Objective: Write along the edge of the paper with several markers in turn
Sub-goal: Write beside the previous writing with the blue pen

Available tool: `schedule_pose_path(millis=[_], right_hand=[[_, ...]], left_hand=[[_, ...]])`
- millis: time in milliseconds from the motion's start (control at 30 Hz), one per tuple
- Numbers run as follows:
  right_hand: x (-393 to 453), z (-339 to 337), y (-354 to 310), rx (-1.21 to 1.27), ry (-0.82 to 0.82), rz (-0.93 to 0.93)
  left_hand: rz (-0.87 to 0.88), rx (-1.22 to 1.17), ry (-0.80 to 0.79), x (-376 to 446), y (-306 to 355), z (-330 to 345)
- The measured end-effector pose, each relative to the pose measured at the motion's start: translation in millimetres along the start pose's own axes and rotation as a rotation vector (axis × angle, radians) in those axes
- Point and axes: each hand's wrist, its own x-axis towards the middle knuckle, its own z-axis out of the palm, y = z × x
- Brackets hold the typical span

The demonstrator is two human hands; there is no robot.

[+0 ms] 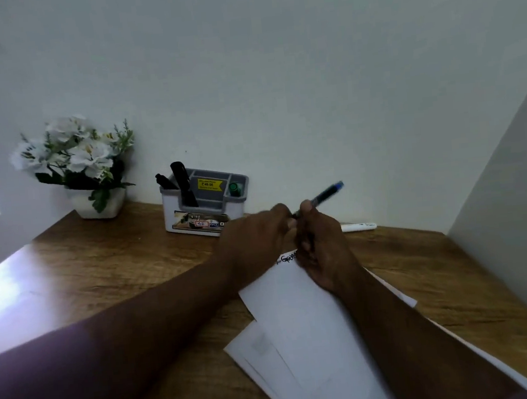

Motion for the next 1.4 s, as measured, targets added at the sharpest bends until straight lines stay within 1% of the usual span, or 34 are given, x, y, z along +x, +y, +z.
schedule_pose_path(millis=[67,133,200,267,400,500,533,600,700,767,867,967,1033,1100,1133,1233,1267,1333,1367,1400], right_hand=[[-2,5,0,-0.07,-0.008,-0.025],[-4,8,-1,-0.107,-0.01,0.011],[-6,6,-2,-0.122,-0.038,0.039],[-7,5,-2,-0.113,-0.037,0.049],[-3,10,1,0.009,0.025,0.081],[4,-4,-5,0.192,0.176,0.118],[5,-11,-8,0.222,0.204,0.116],[4,-16,-10,0.251,0.183,0.084],[1,-3,-5,0.241,0.049,0.072],[-3,5,-6,0.247,-0.011,0.055],[-3,10,-21,0.308,-0.094,-0.067],[-5,8,-38,0.291,-0.143,-0.179],[-11,-3,-48,0.153,-0.139,-0.178],[-15,-19,-52,-0.044,-0.119,-0.133],[-16,-27,-53,-0.136,-0.113,-0.104],[-16,-41,-48,-0.322,-0.092,-0.03],[-17,-41,-44,-0.339,-0.098,-0.01],[-21,-39,-35,-0.313,-0.136,0.046],[-24,-38,-31,-0.292,-0.156,0.074],[-26,-37,-27,-0.29,-0.178,0.089]], left_hand=[[0.061,0.032,-0.103,-12,-4,-6],[0.02,-0.119,-0.169,-15,-10,-5],[-0.068,-0.381,-0.238,-13,-16,-4],[-0.156,-0.516,-0.312,-8,-16,-6],[-0.283,-0.678,-0.415,5,-18,-9],[-0.532,-0.767,-0.421,2,-42,-30],[-0.56,-0.74,-0.415,-3,-48,-37],[-0.487,-0.64,-0.435,-11,-47,-45],[-0.271,-0.466,-0.458,-20,-31,-34],[-0.181,-0.324,-0.539,-23,-24,-33],[-0.128,-0.141,-0.677,-30,-26,-45],[-0.077,-0.007,-0.685,-41,-24,-56],[-0.013,0.051,-0.607,-40,-21,-60],[0.022,-0.016,-0.521,-34,-22,-57],[0.008,-0.104,-0.521,-32,-22,-53],[-0.101,-0.364,-0.634,-31,-19,-41],[-0.132,-0.436,-0.623,-32,-19,-39],[-0.158,-0.522,-0.53,-33,-22,-37],[-0.145,-0.517,-0.52,-33,-23,-38],[-0.127,-0.491,-0.552,-33,-25,-38]])
